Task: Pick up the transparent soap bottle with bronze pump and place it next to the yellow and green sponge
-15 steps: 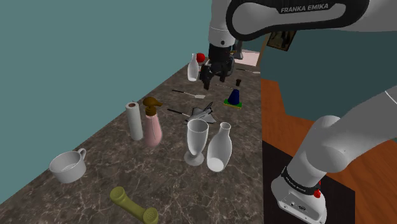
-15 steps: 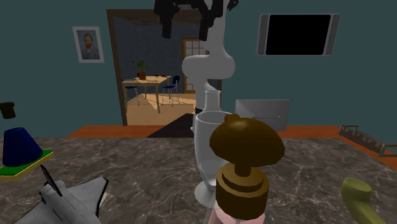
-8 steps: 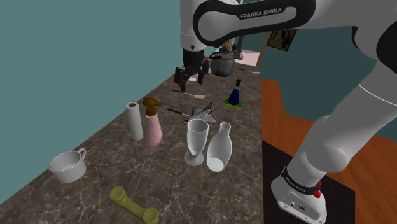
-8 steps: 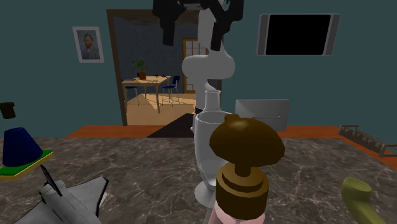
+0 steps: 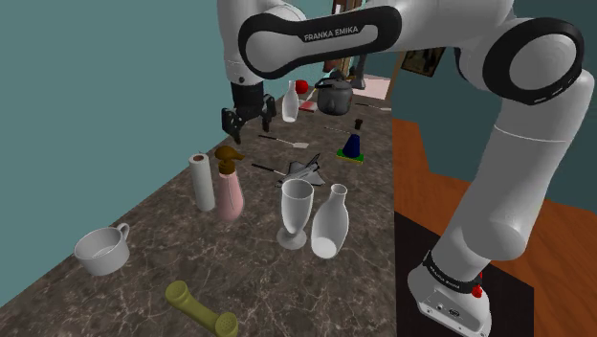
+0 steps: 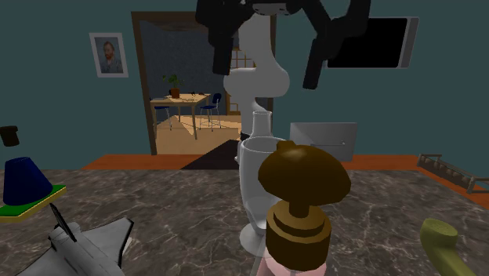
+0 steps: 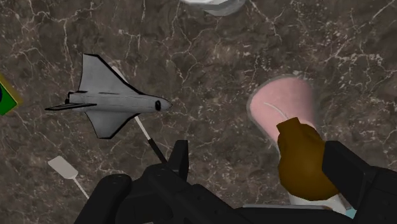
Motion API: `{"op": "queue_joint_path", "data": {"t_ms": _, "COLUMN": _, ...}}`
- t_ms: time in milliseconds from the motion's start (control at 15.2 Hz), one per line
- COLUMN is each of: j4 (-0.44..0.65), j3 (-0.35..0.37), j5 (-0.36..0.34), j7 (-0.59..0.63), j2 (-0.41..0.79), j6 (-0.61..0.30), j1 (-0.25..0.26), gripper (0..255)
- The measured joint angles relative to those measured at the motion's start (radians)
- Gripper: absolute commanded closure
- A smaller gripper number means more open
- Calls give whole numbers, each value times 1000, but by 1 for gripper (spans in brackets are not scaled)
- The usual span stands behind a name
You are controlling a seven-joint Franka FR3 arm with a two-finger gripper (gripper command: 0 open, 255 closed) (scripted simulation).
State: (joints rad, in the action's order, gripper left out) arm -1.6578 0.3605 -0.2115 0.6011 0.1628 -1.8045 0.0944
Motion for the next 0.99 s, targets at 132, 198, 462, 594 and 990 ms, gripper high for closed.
{"op": "queue_joint_path", "data": {"t_ms": 132, "j4": 106, "j3": 6, "j5": -36, "j7": 32, "j2": 95, "j6": 24, "j1": 28, "gripper": 0}}
{"op": "queue_joint_path", "data": {"t_ms": 198, "j4": 156, "j3": 5, "j5": -51, "j7": 40, "j2": 138, "j6": 36, "j1": 40, "gripper": 0}}
{"op": "queue_joint_path", "data": {"t_ms": 462, "j4": 385, "j3": -5, "j5": -110, "j7": 67, "j2": 322, "j6": 96, "j1": 101, "gripper": 0}}
{"op": "queue_joint_path", "data": {"t_ms": 594, "j4": 405, "j3": -8, "j5": -118, "j7": 71, "j2": 347, "j6": 93, "j1": 108, "gripper": 0}}
{"op": "queue_joint_path", "data": {"t_ms": 990, "j4": 342, "j3": -12, "j5": -124, "j7": 81, "j2": 357, "j6": 21, "j1": 99, "gripper": 0}}
